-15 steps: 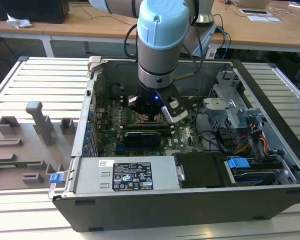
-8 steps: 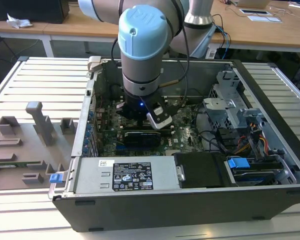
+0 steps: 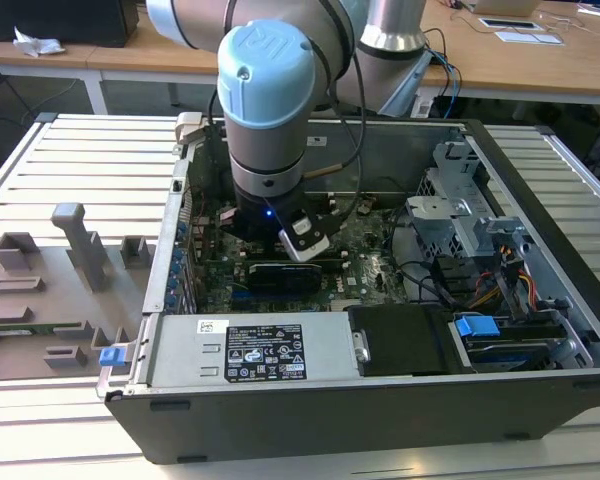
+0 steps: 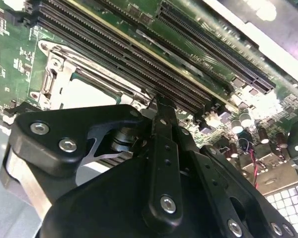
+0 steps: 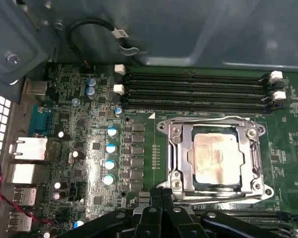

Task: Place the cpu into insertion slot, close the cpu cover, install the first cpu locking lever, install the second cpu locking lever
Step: 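Install the second cpu locking lever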

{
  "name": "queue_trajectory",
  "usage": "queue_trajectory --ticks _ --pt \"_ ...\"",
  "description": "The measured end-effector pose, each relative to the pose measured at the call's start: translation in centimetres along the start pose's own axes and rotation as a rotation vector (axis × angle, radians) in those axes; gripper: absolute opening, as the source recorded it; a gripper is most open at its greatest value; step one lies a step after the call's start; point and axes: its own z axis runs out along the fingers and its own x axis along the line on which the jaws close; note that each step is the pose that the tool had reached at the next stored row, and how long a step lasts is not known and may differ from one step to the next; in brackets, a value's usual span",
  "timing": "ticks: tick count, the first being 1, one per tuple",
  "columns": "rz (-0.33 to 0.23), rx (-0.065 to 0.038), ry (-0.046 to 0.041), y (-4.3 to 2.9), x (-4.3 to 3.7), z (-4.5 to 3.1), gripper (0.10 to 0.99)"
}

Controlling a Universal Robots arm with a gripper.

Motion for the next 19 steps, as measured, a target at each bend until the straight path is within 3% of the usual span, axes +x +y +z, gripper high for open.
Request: queue_trajectory --ticks 5,9,19 --pt "-0.017 -0.002 0.0049 0.43 0.0 0.57 0.106" --pt "-0.02 -0.003 0.0044 0.54 0.0 0.2 0.106" --pt "-0.02 -0.011 0.006 0.24 0.02 0.77 0.106"
